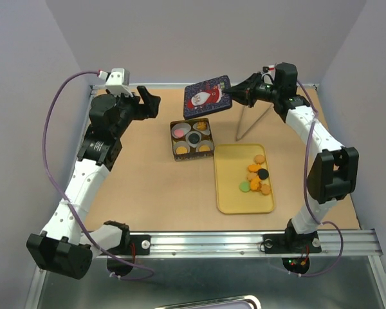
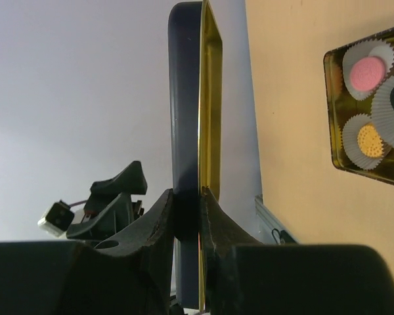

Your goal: Pack the cookies

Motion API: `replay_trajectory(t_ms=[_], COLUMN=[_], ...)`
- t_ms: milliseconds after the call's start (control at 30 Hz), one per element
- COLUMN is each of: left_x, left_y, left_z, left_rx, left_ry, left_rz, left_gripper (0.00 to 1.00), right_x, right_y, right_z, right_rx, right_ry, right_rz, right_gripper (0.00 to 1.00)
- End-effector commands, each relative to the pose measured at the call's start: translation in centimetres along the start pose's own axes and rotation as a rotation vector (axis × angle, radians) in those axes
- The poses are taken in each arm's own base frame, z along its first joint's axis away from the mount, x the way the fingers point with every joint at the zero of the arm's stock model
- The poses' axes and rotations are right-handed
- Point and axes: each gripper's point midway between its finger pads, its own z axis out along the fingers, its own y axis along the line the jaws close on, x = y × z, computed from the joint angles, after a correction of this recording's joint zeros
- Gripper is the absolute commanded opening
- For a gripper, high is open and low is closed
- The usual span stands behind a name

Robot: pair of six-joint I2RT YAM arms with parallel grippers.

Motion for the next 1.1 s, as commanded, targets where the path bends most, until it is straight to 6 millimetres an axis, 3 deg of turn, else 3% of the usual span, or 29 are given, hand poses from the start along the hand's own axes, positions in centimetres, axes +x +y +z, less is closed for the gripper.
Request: replay_trajectory(t_ms=[0, 33, 67, 233, 400, 833, 900, 967, 1000, 1033, 1067], left_x=[-0.4, -0.8, 0.7, 4.1, 8.8, 14.4, 15.2, 15.3, 15.7, 15.8, 15.9], left_y=[-1.7, -0.7, -0.7, 1.0, 3.6, 4.8, 4.3, 3.9, 3.7, 3.7, 3.8], left_z=[-0.8, -0.8, -1.0, -0.4, 0.3, 0.4, 0.5, 0.6, 0.8, 0.9, 1.2], left_rx=[0.145, 0.142, 0.170, 0.176, 0.093, 0.054, 0.074, 0.086, 0.091, 0.091, 0.087], left_ry=[-0.005, -0.032, 0.004, 0.102, 0.282, 0.375, 0.389, 0.386, 0.398, 0.401, 0.407], left_rz=[-0.189, -0.222, -0.283, -0.366, -0.427, -0.483, -0.507, -0.525, -0.527, -0.532, -0.538], left_gripper=[0.84, 0.84, 0.87, 0.91, 0.78, 0.78, 0.78, 0.78, 0.78, 0.78, 0.78], right_x=[0.7, 0.7, 0.7, 0.8, 1.1, 0.7, 1.0, 1.1, 1.7, 1.5, 1.6], right_y=[4.0, 3.7, 3.5, 2.0, -0.6, -5.3, -7.1, -6.5, -7.8, -7.2, -8.0], right_z=[-2.6, -2.8, -2.9, -3.2, -2.4, -0.8, -0.6, -0.6, -0.6, -0.6, -0.4], right_rx=[-0.106, -0.104, -0.100, -0.086, -0.069, -0.059, -0.053, -0.145, -0.155, -0.209, -0.208], right_ry=[0.002, -0.001, -0.003, 0.000, 0.059, 0.092, 0.098, 0.084, 0.091, 0.071, 0.075], right_rz=[-0.212, -0.226, -0.230, -0.285, -0.313, -0.360, -0.307, -0.345, -0.242, -0.272, -0.216], right_gripper=[0.00, 0.00, 0.01, 0.00, 0.00, 0.00, 0.00, 0.00, 0.00, 0.00, 0.00])
